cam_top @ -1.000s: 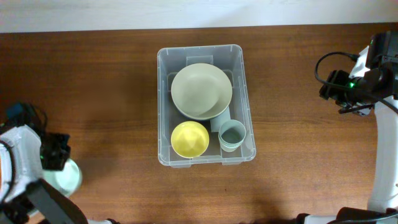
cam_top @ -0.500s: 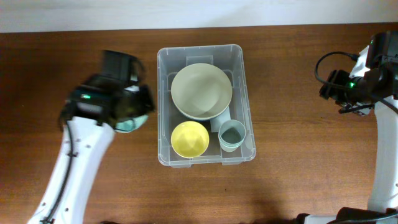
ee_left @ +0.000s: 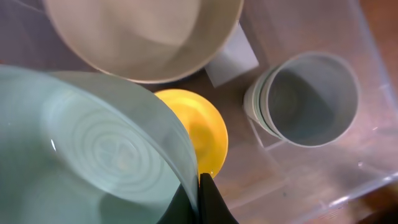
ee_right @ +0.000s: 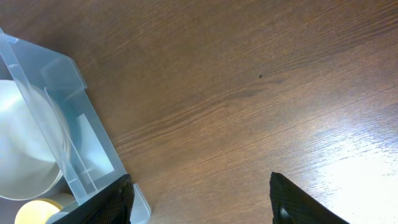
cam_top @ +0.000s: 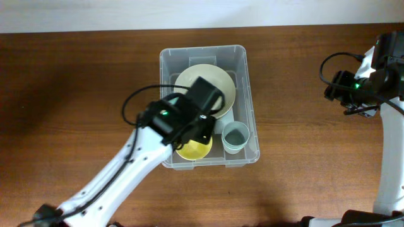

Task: Pack container
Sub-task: 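Lower the mint-green bowl onto the yellow bowl and release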

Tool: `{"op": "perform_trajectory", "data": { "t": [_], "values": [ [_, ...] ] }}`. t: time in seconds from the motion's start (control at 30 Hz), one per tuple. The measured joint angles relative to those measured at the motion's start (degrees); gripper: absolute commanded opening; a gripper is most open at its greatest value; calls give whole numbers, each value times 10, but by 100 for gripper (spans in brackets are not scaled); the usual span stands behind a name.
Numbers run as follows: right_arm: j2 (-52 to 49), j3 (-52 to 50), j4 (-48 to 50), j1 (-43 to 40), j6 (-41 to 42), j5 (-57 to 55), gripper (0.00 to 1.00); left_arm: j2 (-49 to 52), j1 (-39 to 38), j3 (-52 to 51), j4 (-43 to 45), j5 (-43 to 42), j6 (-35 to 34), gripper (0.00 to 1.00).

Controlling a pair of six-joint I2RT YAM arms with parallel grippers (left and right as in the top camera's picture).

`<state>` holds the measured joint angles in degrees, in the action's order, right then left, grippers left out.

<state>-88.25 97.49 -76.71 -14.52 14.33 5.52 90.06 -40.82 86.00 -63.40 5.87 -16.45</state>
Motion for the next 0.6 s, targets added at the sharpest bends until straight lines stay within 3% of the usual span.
{"op": "perform_trajectory", "data": {
  "t": [0.17, 0.4, 0.6],
  "values": [
    [0, 0, 0, 0, 0, 0, 66, 38, -4, 0, 0, 2, 5, 1],
    [0, 0, 0, 0, 0, 0, 66, 42, -4, 0, -6, 4, 8, 33],
    [0, 0, 0, 0, 0, 0, 66, 42, -4, 0, -8, 4, 10, 38]
  ]
}}
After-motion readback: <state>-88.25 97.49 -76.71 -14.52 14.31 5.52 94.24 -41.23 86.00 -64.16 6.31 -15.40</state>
